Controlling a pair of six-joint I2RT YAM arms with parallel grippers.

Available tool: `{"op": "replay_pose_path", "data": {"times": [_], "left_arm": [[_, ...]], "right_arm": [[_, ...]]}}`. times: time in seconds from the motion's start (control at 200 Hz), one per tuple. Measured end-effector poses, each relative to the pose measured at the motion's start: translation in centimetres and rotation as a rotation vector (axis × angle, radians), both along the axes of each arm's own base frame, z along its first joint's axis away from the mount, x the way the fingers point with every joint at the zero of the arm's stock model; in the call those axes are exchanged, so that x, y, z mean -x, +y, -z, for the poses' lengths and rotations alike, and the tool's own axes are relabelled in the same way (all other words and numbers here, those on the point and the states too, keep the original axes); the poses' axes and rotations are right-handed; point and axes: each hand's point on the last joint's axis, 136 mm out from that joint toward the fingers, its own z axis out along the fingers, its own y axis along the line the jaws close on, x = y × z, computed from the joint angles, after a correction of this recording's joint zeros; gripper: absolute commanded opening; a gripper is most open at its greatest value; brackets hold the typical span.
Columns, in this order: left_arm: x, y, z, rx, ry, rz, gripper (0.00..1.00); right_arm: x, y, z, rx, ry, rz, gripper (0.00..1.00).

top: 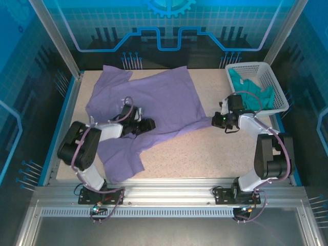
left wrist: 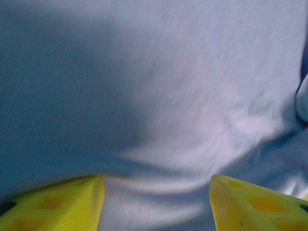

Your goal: Fold the inside-out t-shirt

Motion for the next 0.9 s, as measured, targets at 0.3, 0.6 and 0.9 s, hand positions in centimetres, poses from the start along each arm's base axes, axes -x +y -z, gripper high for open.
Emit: {"op": "replay_pose_path", "data": {"times": [0.3,0.6,0.9], "left_arm": [[-7.4,-10.1,-0.4,0.030,-0.064,0.133,0.61],[-12.4,-13.6,-0.6,0.030,-0.080,0.168,0.59],[-8.7,-10.9,-1.0,-0.048,-0.067,0.186,0.62]], "right_arm": [[-0.7,-4.1,-1.9,0.072,-0.065,0.118,0.00],[0.5,-5.0,-2.9,0.096,-0.108,0.158,0.00],[1.7,-4.5,-2.6,0.077,-0.102,0.149,0.00]]}}
